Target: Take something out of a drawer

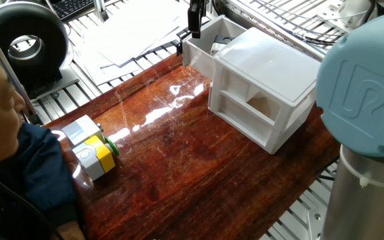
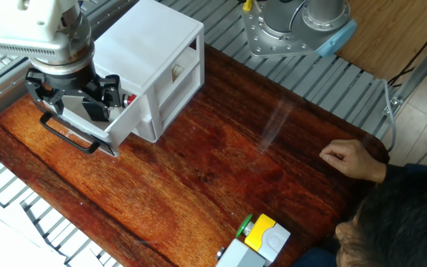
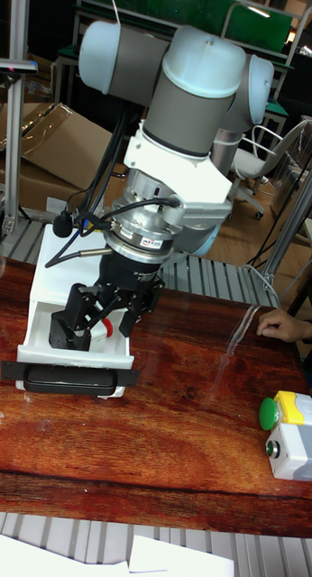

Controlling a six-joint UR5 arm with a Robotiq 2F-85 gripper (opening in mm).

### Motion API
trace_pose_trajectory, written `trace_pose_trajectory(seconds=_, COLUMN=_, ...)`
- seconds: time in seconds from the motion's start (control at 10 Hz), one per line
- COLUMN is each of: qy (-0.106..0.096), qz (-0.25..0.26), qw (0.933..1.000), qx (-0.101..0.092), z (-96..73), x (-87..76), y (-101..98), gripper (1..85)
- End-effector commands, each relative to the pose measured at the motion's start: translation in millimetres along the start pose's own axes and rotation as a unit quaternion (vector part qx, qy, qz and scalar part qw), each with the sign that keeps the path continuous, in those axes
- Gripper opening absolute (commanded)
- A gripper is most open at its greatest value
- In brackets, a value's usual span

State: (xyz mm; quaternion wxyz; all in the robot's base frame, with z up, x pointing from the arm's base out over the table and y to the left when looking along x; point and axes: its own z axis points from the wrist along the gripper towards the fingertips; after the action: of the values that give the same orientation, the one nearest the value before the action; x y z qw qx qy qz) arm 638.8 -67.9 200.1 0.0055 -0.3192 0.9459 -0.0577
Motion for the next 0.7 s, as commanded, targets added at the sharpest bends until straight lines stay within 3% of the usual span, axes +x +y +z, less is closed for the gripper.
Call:
trace_pose_trajectory(seconds=0.0, qy=-0.006, qz=0.0, qw=1.0, qx=-0.007, z=-0.8, x=-4.3, y=2.8, gripper=76.3)
trace_pose_trajectory(seconds=0.1, qy=0.008, qz=0.007, qw=0.9999, qx=0.001, z=-0.8, x=2.8, y=-1.3, gripper=77.3)
trace_pose_trajectory(seconds=0.2, qy=0.013, qz=0.021, qw=0.9997, qx=-0.005, z=-0.9, x=5.2, y=2.1, gripper=76.7)
trace_pose_trajectory(seconds=0.3, qy=0.01, qz=0.031, qw=0.9994, qx=-0.01, z=-0.9, x=3.5, y=4.8, gripper=75.0)
trace_pose_trajectory(seconds=0.5, qy=-0.016, qz=0.046, qw=0.9986, qx=-0.019, z=-1.1, x=-10.2, y=9.0, gripper=74.7)
trace_pose_trajectory(seconds=0.6, qy=-0.015, qz=0.042, qw=0.9989, qx=-0.015, z=-1.0, x=-9.6, y=6.9, gripper=74.7)
